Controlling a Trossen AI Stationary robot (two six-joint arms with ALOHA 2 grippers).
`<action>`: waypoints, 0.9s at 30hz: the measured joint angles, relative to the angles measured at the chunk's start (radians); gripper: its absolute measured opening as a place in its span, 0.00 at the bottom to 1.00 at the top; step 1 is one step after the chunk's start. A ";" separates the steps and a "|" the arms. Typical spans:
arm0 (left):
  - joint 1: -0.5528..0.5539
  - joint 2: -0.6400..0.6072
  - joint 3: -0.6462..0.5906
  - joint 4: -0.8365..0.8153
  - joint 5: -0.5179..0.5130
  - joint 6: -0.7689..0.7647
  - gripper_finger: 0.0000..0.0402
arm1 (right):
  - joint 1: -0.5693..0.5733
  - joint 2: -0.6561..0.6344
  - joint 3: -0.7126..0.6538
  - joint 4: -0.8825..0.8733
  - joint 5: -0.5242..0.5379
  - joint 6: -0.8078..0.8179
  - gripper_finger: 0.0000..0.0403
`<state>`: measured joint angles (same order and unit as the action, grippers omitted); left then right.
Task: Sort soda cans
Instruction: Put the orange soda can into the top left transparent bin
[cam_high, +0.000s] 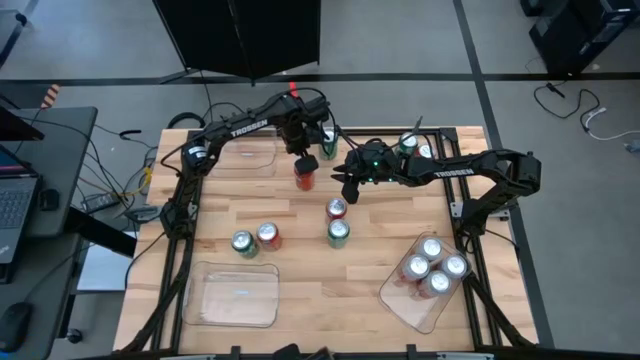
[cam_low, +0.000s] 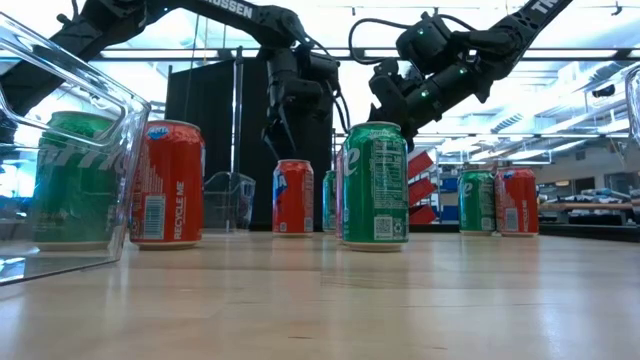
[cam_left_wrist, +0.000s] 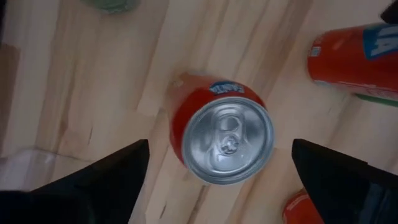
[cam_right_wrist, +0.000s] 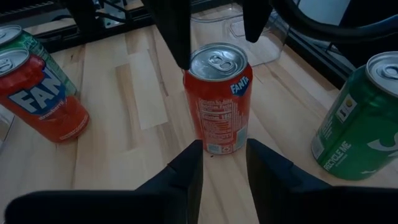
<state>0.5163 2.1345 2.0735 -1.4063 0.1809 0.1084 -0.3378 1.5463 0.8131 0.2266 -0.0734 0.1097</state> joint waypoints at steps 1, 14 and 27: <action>-0.001 0.000 0.000 0.000 0.000 -0.006 0.98 | 0.000 0.000 0.000 0.000 0.000 0.000 0.27; -0.027 0.000 0.000 0.037 -0.037 -0.008 0.98 | 0.000 0.000 0.000 -0.002 0.000 0.000 0.27; -0.032 -0.003 -0.030 0.043 -0.067 -0.009 0.98 | 0.000 0.000 0.000 -0.003 0.000 0.000 0.27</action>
<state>0.4839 2.1319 2.0436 -1.3636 0.1139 0.0994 -0.3378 1.5463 0.8131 0.2231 -0.0734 0.1093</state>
